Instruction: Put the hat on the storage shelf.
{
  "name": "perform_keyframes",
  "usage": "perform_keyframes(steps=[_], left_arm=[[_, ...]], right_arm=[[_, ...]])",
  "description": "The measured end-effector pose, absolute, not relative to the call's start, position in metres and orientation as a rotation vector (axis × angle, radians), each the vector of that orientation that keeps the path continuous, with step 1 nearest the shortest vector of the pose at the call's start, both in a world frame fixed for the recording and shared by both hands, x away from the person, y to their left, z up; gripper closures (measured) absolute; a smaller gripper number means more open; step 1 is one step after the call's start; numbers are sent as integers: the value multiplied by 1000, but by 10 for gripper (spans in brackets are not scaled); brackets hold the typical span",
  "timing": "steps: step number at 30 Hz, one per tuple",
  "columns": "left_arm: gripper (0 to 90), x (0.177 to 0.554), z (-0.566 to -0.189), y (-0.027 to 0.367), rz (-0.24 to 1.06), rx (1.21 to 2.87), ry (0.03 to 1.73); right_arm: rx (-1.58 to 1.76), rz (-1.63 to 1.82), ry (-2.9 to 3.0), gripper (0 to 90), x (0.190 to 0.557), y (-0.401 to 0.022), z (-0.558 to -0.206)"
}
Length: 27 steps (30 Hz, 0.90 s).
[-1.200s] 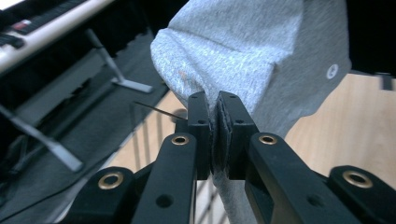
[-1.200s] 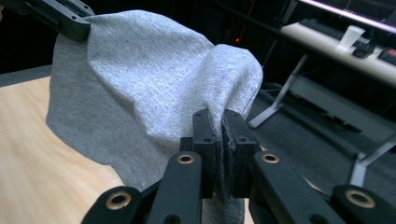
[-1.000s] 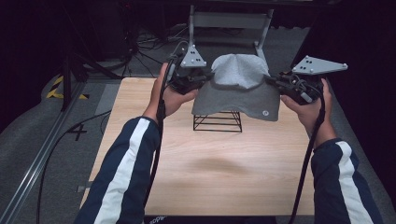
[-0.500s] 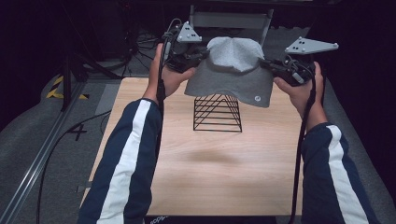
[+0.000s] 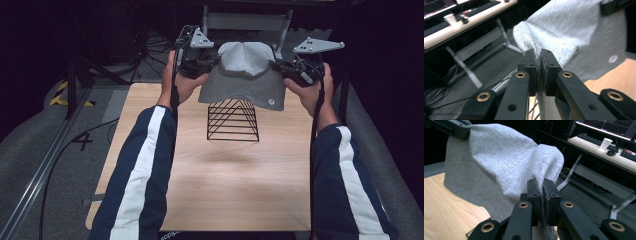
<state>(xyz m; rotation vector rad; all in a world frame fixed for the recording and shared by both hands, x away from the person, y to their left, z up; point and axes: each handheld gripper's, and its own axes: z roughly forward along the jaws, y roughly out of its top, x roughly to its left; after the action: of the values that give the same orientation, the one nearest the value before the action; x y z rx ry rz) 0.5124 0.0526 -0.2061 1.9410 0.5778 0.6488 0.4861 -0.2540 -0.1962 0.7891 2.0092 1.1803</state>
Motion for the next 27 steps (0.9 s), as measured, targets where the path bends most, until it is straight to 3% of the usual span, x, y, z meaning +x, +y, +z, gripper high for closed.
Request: perform_keyframes(steps=[11, 27], left_arm=[[846, 517, -220, 53, 606, 1937, 565], [846, 486, -222, 64, 572, 1923, 494]], right_arm=[[784, 1168, 2020, 852, 494, -253, -198], [728, 1191, 2060, 851, 464, -258, -208]])
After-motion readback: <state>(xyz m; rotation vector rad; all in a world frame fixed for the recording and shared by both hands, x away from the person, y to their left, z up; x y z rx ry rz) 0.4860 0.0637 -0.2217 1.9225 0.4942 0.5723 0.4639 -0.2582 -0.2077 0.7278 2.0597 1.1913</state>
